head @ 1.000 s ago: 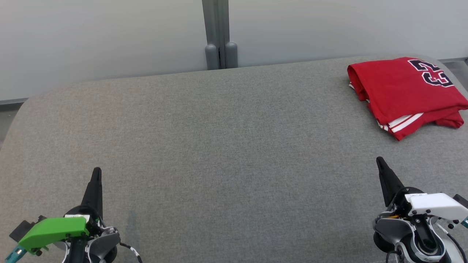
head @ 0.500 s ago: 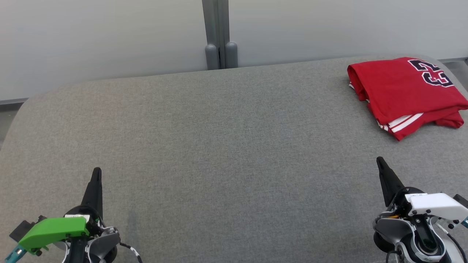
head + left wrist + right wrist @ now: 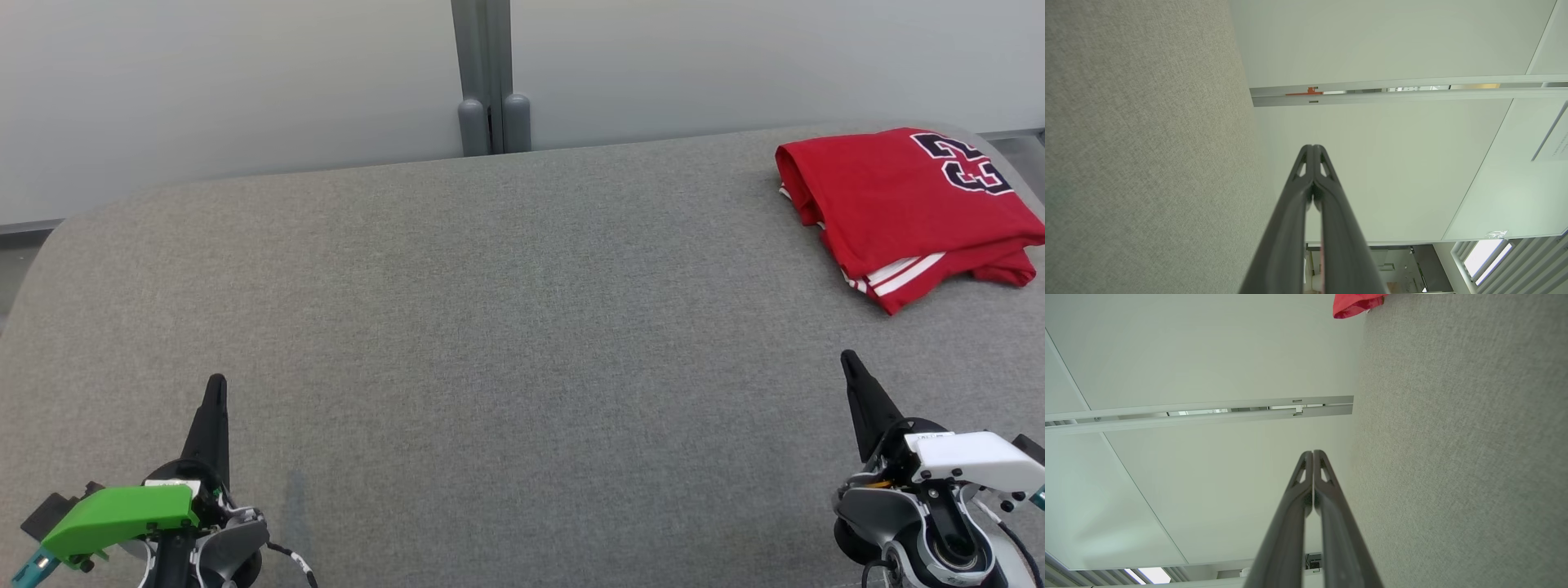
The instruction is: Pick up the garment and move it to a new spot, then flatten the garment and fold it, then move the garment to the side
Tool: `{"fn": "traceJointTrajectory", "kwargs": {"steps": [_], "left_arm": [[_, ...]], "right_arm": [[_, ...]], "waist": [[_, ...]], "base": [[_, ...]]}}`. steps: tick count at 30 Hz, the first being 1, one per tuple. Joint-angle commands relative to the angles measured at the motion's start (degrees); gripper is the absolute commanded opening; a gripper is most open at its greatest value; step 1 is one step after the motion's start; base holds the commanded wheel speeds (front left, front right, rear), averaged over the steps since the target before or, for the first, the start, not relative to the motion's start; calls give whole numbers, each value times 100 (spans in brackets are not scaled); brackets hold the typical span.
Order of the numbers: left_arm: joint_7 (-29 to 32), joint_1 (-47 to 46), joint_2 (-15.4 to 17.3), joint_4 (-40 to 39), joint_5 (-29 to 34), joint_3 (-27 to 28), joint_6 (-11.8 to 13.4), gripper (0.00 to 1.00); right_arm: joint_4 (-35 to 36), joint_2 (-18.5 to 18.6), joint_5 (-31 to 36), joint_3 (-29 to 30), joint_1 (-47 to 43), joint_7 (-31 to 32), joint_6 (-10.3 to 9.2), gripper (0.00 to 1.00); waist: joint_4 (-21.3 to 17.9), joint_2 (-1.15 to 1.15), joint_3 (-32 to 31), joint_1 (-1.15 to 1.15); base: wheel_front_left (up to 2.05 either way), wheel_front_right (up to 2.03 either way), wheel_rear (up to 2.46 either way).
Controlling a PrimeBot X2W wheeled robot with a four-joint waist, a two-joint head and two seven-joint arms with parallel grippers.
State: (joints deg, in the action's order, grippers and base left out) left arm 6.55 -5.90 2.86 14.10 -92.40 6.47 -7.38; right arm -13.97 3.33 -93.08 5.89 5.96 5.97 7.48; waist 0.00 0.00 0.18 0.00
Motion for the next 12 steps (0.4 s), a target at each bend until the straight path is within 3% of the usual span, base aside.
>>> {"fn": "traceJointTrajectory", "kwargs": {"steps": [1, 12], "left_arm": [[18, -62, 2, -13, -3, 14, -20, 0], [18, -62, 2, -13, -3, 14, -20, 0]], "right_arm": [[-11, 1, 34, 12, 42, 31, 3, 0], [-11, -7, 45, 22, 43, 40, 2, 0]], "waist": [[0, 0, 0, 0], [0, 0, 0, 0]], "base": [[0, 0, 0], [0, 0, 0]]}}
